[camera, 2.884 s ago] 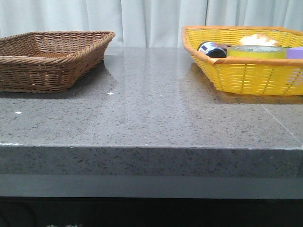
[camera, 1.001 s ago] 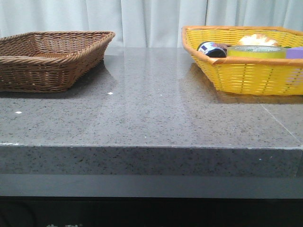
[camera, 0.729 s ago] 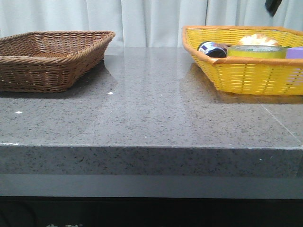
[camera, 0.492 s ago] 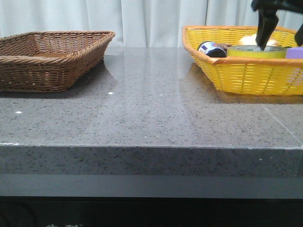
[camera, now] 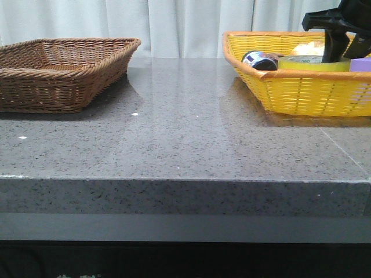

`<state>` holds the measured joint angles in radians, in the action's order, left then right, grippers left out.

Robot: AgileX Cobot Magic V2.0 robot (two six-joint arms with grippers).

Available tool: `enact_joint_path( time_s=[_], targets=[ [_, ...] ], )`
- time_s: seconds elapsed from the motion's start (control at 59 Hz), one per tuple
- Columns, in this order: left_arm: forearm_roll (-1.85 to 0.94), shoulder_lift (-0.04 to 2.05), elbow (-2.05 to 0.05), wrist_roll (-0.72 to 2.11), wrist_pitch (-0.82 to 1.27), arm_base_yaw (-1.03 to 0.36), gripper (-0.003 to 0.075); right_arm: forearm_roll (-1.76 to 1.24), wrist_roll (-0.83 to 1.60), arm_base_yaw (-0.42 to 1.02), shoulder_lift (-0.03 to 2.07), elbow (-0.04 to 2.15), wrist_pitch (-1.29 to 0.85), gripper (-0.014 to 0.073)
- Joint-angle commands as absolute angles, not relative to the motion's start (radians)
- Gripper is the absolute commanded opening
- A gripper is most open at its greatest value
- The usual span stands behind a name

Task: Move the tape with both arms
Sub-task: 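Lower the right gripper into the tape roll's hole and grasp it, then lift the tape roll out and set it on the table between baskets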

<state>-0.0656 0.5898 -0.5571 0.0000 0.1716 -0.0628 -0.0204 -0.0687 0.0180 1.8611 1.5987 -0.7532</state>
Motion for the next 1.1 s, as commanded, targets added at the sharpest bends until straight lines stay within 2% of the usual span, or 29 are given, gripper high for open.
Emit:
enact_joint_path(
  time_s=[0.0,0.119,0.696,0.882,1.086],
  targets=[
    [-0.072,0.595,-0.595,0.0,0.094,-0.062,0.0638,-0.011,-0.071,0.01,1.807,1.634,-0.696,0.0121],
    [-0.072,0.595,-0.595,0.0,0.096,-0.062,0.0638,-0.011,-0.071,0.01,1.802,1.634,-0.696,0.0073],
    [-0.072,0.595,-0.595,0.0,0.098,-0.062,0.0638,-0.029,-0.071,0.016,1.598,1.634,-0.637,0.0071],
    [-0.072,0.595,-0.595,0.0,0.098,-0.062,0.0638,-0.039,-0.071,0.093,1.543,1.634,-0.636,0.0071],
    [-0.072,0.595,-0.595,0.0,0.098,-0.062,0.0638,-0.039,-0.055,0.253,1.528,1.629,-0.637,0.0071]
  ],
)
